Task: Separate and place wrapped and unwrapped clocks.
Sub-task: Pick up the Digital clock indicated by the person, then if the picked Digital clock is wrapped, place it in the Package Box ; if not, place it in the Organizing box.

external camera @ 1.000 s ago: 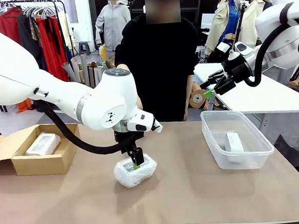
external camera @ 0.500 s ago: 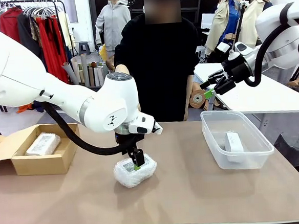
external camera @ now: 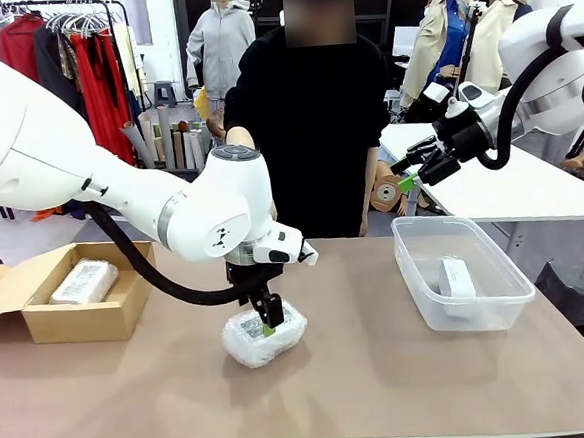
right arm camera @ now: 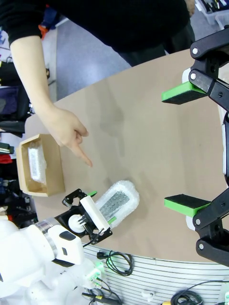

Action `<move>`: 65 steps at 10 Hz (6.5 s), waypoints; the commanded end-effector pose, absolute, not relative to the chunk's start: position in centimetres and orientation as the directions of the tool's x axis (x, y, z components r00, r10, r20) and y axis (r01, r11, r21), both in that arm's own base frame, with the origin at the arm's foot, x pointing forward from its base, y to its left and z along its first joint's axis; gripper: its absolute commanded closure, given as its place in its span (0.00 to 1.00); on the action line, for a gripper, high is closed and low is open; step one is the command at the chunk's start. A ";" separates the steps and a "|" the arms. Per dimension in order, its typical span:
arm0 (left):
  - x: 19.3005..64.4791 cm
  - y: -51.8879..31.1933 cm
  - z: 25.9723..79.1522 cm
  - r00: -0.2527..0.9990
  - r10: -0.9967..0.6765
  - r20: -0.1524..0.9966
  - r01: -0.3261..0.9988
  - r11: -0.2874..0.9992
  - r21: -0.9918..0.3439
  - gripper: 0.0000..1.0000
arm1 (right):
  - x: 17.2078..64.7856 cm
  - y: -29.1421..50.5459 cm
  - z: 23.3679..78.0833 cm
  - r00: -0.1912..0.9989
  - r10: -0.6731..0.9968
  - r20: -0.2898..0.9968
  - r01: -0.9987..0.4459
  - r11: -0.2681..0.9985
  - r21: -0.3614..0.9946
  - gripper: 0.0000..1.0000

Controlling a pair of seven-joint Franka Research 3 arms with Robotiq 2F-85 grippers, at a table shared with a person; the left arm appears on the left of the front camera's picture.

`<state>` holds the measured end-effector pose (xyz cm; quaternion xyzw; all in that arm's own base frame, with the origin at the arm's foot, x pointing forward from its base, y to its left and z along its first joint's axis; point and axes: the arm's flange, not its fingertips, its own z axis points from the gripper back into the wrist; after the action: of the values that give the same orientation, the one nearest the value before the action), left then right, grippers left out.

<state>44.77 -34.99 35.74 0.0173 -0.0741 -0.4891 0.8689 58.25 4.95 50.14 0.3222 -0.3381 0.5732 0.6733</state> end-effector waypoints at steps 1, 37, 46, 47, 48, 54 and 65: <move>44.9 -35.4 35.9 0.532 -0.839 0.111 0.836 0.541 0.089 0.00 | 58.3 5.0 50.3 0.106 0.560 0.821 -0.990 0.133 0.038 0.00; 45.1 -42.5 55.7 0.425 -0.902 0.074 0.868 0.430 0.249 1.00 | 58.3 5.0 50.3 0.106 0.560 0.821 -0.990 0.133 0.038 0.00; 46.7 -39.4 65.4 0.448 -0.883 0.137 0.845 0.469 0.258 1.00 | 58.3 5.0 50.3 0.106 0.560 0.821 -0.990 0.133 0.038 0.00; 46.6 -39.3 65.7 0.452 -0.878 0.155 0.839 0.478 0.259 1.00 | 58.3 5.0 50.3 0.106 0.560 0.821 -0.990 0.133 0.038 0.00; 46.7 -39.3 65.8 0.454 -0.875 0.169 0.834 0.484 0.266 1.00 | 58.3 5.0 50.3 0.106 0.560 0.821 -0.990 0.133 0.038 0.00; 46.7 -39.8 65.0 0.461 -0.876 0.139 0.841 0.482 0.247 1.00 | 58.3 5.0 50.3 0.106 0.560 0.821 -0.990 0.133 0.038 0.00; 46.7 -39.8 65.0 0.461 -0.876 0.139 0.841 0.482 0.247 1.00 | 58.3 5.0 50.3 0.106 0.560 0.821 -0.990 0.133 0.038 0.00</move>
<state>46.83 -40.02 64.40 0.0710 -0.1220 -0.5051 0.8514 58.25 4.95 50.14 0.3222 -0.3381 0.5731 0.6733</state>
